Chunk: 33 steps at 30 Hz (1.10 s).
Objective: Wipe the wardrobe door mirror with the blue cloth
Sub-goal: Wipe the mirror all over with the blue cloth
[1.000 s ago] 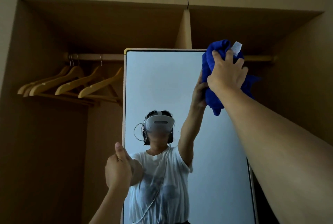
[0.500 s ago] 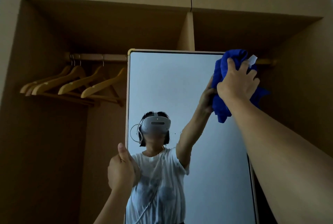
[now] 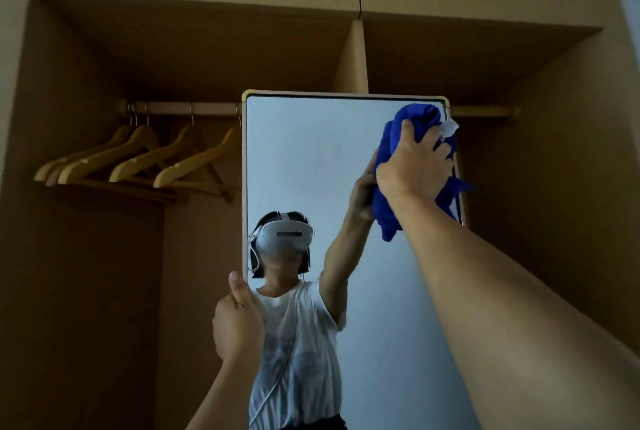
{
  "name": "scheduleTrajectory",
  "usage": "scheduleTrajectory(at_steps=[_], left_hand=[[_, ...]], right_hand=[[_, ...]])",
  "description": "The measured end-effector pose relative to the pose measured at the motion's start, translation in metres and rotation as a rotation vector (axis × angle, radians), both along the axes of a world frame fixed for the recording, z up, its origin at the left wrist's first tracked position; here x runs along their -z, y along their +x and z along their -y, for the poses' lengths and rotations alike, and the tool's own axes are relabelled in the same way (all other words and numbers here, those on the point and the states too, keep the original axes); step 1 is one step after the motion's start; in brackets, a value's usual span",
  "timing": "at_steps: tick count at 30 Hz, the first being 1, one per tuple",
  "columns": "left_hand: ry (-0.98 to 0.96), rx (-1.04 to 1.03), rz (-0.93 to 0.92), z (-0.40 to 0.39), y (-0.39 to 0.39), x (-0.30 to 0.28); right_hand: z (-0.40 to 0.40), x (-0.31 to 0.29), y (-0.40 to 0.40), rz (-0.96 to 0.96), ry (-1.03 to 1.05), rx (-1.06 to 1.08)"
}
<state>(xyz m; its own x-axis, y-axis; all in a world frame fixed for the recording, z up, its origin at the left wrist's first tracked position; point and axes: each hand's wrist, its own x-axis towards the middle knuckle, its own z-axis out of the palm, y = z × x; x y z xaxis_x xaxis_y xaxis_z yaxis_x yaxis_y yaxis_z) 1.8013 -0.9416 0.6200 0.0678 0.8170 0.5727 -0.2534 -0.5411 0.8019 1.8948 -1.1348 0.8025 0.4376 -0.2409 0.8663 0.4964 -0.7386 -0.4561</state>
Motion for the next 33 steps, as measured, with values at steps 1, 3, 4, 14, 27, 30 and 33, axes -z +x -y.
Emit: scheduleTrajectory(at_steps=[1,3,4,14,27,30,33], left_hand=[[0.009,0.003,-0.002,0.001,-0.002,0.0],[0.03,0.008,0.002,0.003,-0.005,0.0],[0.036,0.009,0.001,0.003,-0.006,0.0],[0.019,0.022,-0.012,0.002,-0.003,-0.001],[0.01,0.036,-0.02,0.004,-0.006,-0.003],[0.024,0.05,-0.028,0.004,-0.008,-0.001],[0.023,0.056,-0.033,0.005,-0.009,-0.002]], right_hand=[[-0.007,0.0,-0.004,0.019,-0.006,-0.01],[-0.021,0.0,-0.013,0.062,-0.03,-0.023],[-0.028,0.001,-0.018,0.085,-0.047,-0.031],[-0.069,0.023,-0.048,0.276,-0.252,-0.05],[-0.095,0.043,-0.068,0.529,-0.459,-0.022],[-0.097,0.05,-0.068,0.568,-0.453,-0.019],[-0.096,0.061,-0.067,0.612,-0.489,-0.019]])
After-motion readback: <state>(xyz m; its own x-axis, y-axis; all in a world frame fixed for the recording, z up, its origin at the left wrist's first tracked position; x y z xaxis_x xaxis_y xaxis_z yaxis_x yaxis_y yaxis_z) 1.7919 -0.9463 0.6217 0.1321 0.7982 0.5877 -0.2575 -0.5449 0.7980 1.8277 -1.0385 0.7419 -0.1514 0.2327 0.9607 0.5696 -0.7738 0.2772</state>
